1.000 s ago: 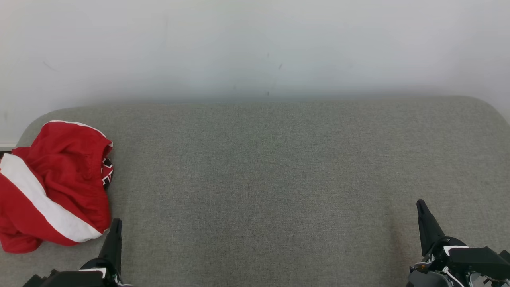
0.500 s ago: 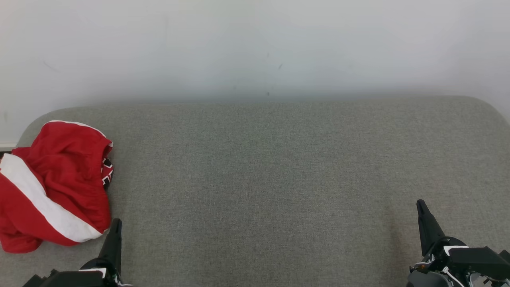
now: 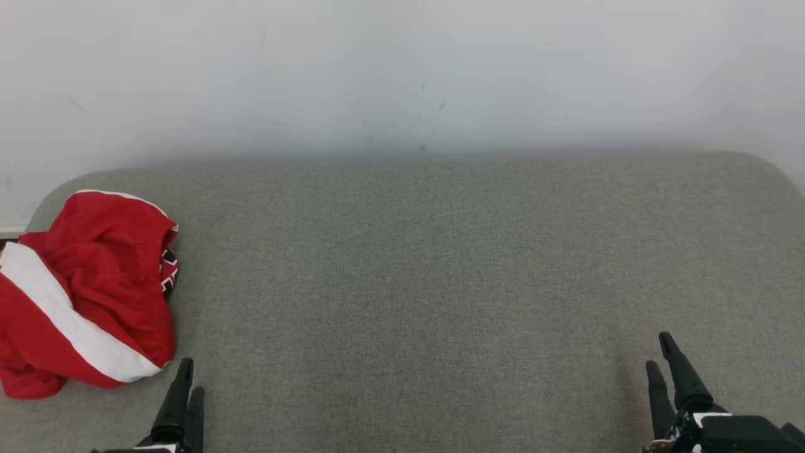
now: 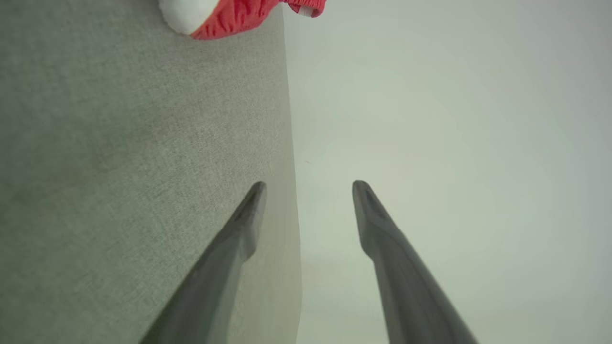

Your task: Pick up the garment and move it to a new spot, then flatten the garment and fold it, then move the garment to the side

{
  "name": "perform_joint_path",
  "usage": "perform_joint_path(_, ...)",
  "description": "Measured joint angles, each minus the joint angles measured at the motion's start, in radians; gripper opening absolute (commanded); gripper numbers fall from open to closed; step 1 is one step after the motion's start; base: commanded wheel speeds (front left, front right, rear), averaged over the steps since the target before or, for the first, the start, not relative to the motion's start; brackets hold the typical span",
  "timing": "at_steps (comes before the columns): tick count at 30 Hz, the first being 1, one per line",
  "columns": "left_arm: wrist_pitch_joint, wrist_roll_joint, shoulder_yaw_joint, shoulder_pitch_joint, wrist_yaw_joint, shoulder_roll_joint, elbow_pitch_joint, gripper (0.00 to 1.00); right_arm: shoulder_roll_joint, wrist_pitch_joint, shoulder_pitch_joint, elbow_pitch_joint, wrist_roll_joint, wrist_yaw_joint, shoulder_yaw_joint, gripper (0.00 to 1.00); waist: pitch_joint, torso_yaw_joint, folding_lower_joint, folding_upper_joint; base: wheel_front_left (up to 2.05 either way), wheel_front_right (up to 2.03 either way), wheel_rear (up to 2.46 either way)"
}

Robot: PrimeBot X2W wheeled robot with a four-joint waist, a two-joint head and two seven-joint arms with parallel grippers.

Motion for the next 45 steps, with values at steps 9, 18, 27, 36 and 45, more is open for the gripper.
perform_joint_path(9, -0.043, 0.026, -0.016, 0.013, 0.001, -0.001, -0.026, 1.00, 0.001, -0.041, 0.013, -0.013, -0.035, 0.000, 0.040, 1.00, 0.001, -0.001, 0.0000, 0.0000, 0.00, 0.00, 0.00)
perform_joint_path(18, -0.083, 0.179, -0.012, 0.019, 0.001, -0.001, -0.052, 1.00, 0.000, -0.083, 0.013, -0.037, -0.146, 0.000, 0.072, 1.00, 0.002, -0.003, 0.0000, 0.0000, 0.00, 0.00, 0.00)
perform_joint_path(27, -0.119, 0.367, -0.004, 0.027, 0.006, -0.001, -0.082, 1.00, -0.002, -0.119, 0.014, -0.062, -0.318, 0.000, 0.104, 1.00, 0.004, -0.006, 0.0000, 0.0000, 0.00, 0.00, 0.00)
perform_joint_path(36, -0.159, 0.615, -0.028, 0.037, 0.038, 0.000, -0.116, 1.00, -0.004, -0.158, 0.016, -0.075, -0.527, 0.000, 0.129, 1.00, 0.005, -0.007, 0.0000, 0.0000, 0.00, 0.00, 0.00)
perform_joint_path(45, -0.189, 0.815, -0.057, 0.047, 0.060, 0.005, -0.132, 1.00, -0.004, -0.187, 0.018, -0.086, -0.691, 0.000, 0.156, 1.00, 0.005, -0.009, 0.0000, 0.0000, 0.00, 0.00, 0.00)
